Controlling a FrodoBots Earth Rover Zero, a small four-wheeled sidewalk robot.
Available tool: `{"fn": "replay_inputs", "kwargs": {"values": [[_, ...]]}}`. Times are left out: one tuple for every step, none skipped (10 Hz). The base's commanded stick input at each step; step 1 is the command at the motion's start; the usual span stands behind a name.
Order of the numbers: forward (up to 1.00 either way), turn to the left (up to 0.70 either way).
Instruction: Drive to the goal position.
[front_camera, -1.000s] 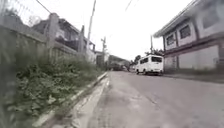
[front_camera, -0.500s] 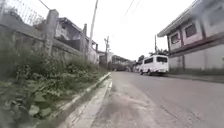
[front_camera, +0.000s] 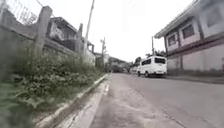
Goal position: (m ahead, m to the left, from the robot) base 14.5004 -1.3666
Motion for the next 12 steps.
{"fn": "replay_inputs", "kwargs": {"values": [[0.7,-0.2],[0.7,0.0],[0.7,0.0],[0.7,0.0],[0.7,0.0],[0.7,0.0],[0.7,0.0],[0.7,-0.3],[0.7,-0.35],[0.7,-0.22],[0.7,0.0],[0.7,0.0]]}}
